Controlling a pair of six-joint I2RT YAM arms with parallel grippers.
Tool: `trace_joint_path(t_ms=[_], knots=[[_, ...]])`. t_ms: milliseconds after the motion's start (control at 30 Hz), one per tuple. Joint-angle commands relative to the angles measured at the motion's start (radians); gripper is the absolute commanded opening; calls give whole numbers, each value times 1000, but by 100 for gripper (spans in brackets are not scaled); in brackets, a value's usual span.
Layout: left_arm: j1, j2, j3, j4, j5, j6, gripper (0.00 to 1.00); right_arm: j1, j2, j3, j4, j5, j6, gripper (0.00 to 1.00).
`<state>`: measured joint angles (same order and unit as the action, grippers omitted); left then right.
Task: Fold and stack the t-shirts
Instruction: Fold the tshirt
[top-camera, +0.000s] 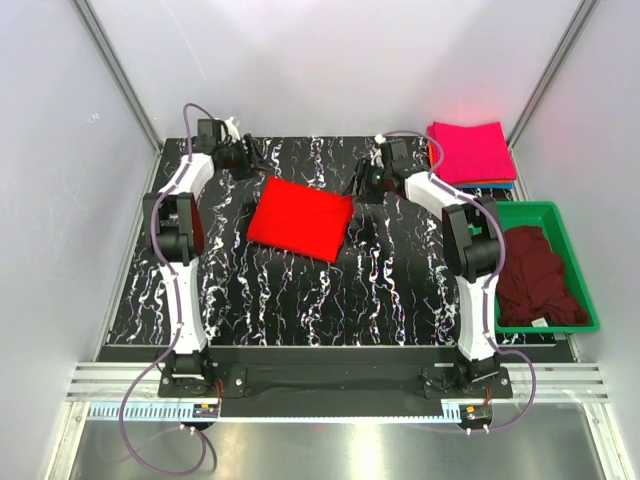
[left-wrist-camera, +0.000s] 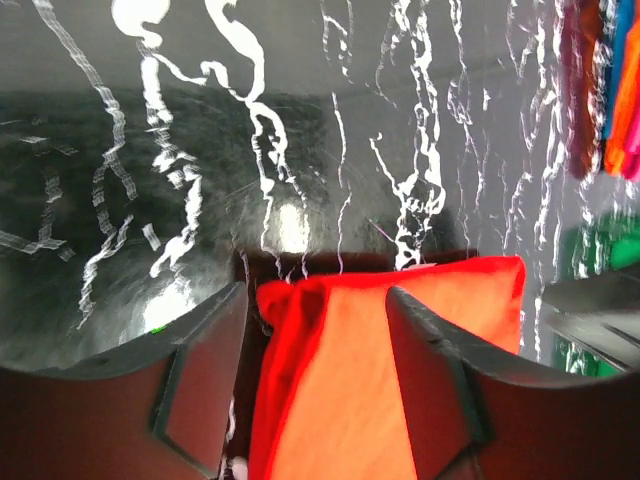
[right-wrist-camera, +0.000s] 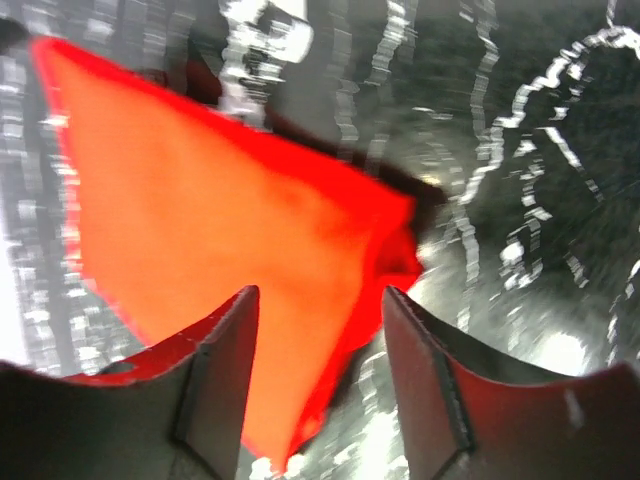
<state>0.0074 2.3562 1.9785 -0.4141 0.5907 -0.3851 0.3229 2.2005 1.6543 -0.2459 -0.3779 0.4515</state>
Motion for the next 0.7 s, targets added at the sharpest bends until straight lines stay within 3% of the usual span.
trace_joint_path(t_ms=[0,67,100,167,200,300,400,500,667], knots=[[-3,-168,68,-167,-142,96,64,27,-139,10,-21,-56,59,58],[-3,-227,27,-193,-149,117,63,50,-142,12,-33,-108,81,53],[-3,-303,-71,-187,-144,114,61,57,-142,-14,14,-133,105,40],[-26,-374,-189,-112,-77,97,58,71,-134,-65,118,-211,202,27],[-27,-424,-325,-41,-53,71,56,76,-124,-111,235,-242,237,18],[-29,-440,-521,198,81,-15,50,74,-27,-142,477,-387,381,7],[-29,-280,-477,320,181,-101,39,74,71,-151,568,-487,395,5],[-30,-62,-269,307,256,-184,37,65,126,-166,521,-501,296,6],[-32,75,-112,236,195,-164,37,33,134,-244,501,-504,225,7]])
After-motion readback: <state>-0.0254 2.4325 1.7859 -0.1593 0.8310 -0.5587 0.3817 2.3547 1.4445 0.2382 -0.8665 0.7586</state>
